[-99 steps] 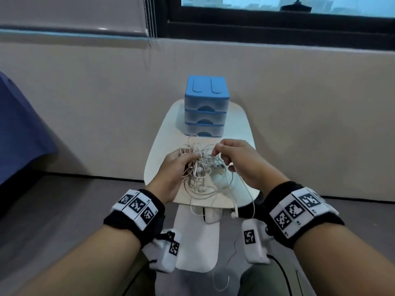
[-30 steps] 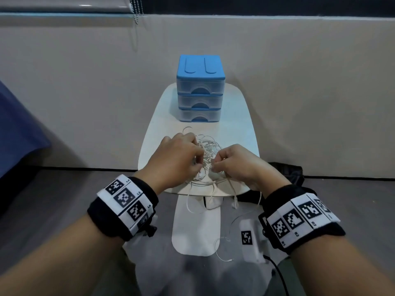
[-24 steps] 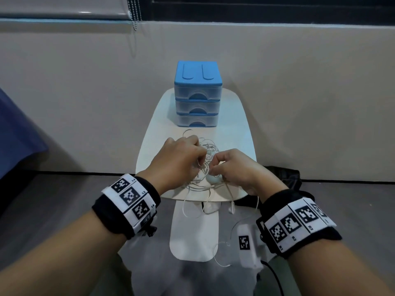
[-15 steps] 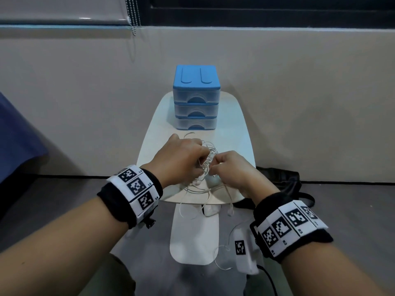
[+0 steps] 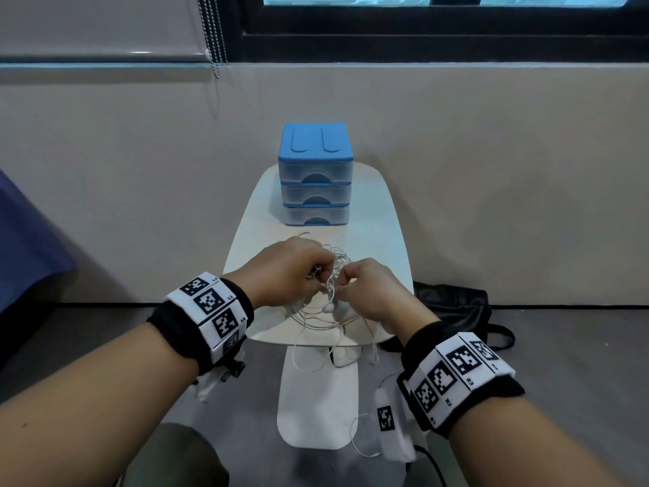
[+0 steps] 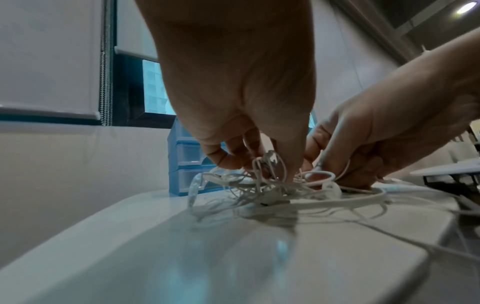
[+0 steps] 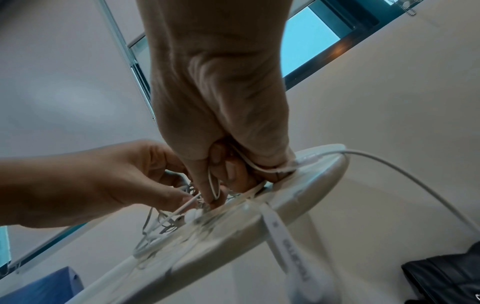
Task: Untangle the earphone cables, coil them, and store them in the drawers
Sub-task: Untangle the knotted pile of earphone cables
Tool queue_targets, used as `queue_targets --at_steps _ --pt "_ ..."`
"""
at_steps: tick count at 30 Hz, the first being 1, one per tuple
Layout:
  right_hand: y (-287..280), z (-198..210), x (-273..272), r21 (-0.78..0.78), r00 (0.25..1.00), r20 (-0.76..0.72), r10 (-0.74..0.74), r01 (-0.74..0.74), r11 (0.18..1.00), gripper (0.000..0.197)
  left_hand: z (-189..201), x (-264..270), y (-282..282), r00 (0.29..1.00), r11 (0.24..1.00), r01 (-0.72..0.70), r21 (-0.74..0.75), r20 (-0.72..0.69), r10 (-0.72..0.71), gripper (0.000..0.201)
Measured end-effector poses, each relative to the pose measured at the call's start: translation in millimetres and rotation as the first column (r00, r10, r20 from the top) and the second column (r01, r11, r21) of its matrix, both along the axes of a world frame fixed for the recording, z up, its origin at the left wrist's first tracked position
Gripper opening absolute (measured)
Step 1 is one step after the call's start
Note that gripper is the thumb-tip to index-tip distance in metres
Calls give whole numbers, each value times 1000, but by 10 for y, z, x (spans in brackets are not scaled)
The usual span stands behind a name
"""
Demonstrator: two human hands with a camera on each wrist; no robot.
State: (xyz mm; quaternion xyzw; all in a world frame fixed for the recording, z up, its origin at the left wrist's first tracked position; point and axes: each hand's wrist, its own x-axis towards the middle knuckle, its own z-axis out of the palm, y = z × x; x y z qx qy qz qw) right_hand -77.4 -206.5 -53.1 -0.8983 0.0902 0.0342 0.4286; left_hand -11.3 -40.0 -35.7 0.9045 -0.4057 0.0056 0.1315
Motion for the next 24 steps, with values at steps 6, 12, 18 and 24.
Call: queue_targets --at_steps 6,12,18,24 --pt "-28 -49 -4 60 1000 19 8 -10 998 24 -34 24 20 993 988 -7 -157 -115 -12 11" --pt "-62 -114 55 208 1000 8 23 -24 978 18 33 53 4 993 996 0 -89 -117 -10 11" --pt "-86 -131 76 249 1000 12 24 -27 968 15 61 64 -54 994 998 -6 -69 -109 -1 9" --pt "-81 -138 99 304 1000 13 11 -14 953 16 64 88 -32 998 996 35 -82 -58 -39 6"
